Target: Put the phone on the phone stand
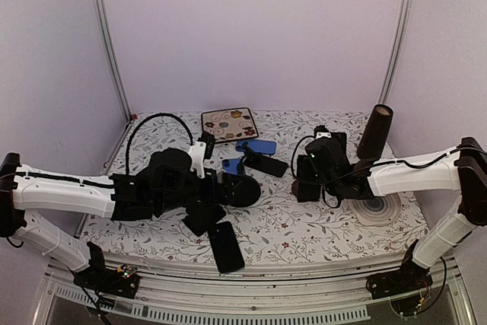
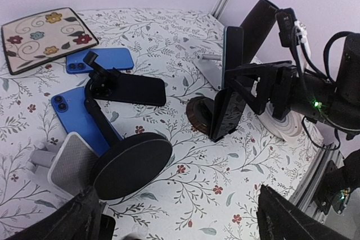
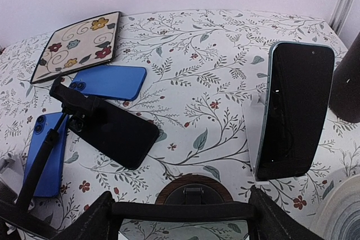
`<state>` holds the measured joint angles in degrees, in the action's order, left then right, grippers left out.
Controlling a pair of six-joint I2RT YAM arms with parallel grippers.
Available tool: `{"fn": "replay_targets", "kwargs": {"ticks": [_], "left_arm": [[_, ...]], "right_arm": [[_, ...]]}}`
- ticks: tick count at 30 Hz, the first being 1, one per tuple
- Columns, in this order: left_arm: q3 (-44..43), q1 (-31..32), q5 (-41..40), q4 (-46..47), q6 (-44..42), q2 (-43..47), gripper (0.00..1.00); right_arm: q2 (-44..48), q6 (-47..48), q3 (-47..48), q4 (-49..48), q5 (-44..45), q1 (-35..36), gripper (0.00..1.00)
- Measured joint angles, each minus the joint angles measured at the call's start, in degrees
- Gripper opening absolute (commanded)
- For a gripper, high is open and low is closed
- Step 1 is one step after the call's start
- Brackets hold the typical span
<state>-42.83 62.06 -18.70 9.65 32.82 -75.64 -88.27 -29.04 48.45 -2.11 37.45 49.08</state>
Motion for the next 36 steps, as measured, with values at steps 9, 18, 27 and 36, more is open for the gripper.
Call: {"fn": "replay_targets", "kwargs": {"ticks": [9, 18, 27, 36], "left_arm": [[0.5, 0.0, 0.02, -0.13, 0.28, 0.0, 0.97], [0.59, 0.0, 0.04, -0.13, 0.37, 0.0, 0.97], [0.63, 0.0, 0.02, -0.15, 0.48, 0.04, 0.97], [0.63, -0.11, -0.07, -0.7, 0.92, 0.09, 0.97]], "right_arm": [[-0.87, -0.55, 0.83, 0.96, 0.31, -0.02, 0.83], [-1.05, -1.64, 2.12, 3.06, 0.15, 0.0, 0.99], [-1.03, -1.64, 3.8, 4.85, -0.13, 0.0, 0.99], [2.45, -1.55, 3.89, 6.19, -1.55, 0.0, 0.99]]}}
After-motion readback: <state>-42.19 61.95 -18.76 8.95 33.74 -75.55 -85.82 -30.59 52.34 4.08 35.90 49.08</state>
